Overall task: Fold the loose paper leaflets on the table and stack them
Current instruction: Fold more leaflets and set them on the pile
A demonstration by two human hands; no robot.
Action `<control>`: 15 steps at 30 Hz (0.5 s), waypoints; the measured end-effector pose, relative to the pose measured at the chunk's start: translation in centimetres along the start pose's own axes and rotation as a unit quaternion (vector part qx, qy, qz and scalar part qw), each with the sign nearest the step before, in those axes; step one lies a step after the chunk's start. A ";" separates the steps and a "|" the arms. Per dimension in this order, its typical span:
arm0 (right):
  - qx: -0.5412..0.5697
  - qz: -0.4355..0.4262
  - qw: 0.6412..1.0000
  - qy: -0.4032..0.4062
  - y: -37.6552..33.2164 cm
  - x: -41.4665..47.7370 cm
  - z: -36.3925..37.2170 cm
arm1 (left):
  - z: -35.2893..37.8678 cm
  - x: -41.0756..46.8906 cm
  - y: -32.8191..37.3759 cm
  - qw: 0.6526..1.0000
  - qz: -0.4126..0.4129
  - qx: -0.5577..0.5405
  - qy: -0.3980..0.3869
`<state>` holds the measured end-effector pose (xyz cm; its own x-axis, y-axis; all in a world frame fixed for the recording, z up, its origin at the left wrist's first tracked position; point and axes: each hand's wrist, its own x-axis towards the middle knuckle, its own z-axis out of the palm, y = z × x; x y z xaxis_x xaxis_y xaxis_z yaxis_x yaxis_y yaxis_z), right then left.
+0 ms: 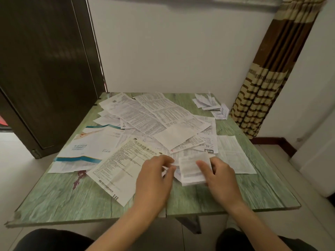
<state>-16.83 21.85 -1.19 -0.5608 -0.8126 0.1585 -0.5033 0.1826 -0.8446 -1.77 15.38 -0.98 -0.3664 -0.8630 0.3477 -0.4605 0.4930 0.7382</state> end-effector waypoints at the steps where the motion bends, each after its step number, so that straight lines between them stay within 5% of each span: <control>1: -0.044 -0.002 0.999 0.005 0.6 -0.1 -0.1 | 1.1 -0.2 0.0 0.998 0.054 0.031 -0.009; 4: -0.208 -0.024 0.978 0.008 1.3 -0.8 0.3 | 4.1 -0.4 -0.5 0.978 0.164 0.122 -0.049; 7: -0.361 -0.056 0.929 0.054 1.4 -1.1 0.9 | 5.4 -0.4 -0.6 0.965 0.168 0.182 -0.088; 11: -0.391 -0.112 0.908 0.101 2.0 -0.8 1.2 | 5.6 -0.3 -0.3 0.955 0.135 0.223 -0.139; 15: -0.284 -0.192 0.936 -0.079 2.6 -1.3 1.8 | 5.9 -0.3 -0.5 0.954 0.132 0.231 -0.140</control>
<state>-16.21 22.40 -4.53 -0.1849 -0.9420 0.2802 -0.9416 0.0881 -0.3251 -6.25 16.08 -4.86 -0.6905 -0.6704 0.2715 -0.6055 0.7411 0.2900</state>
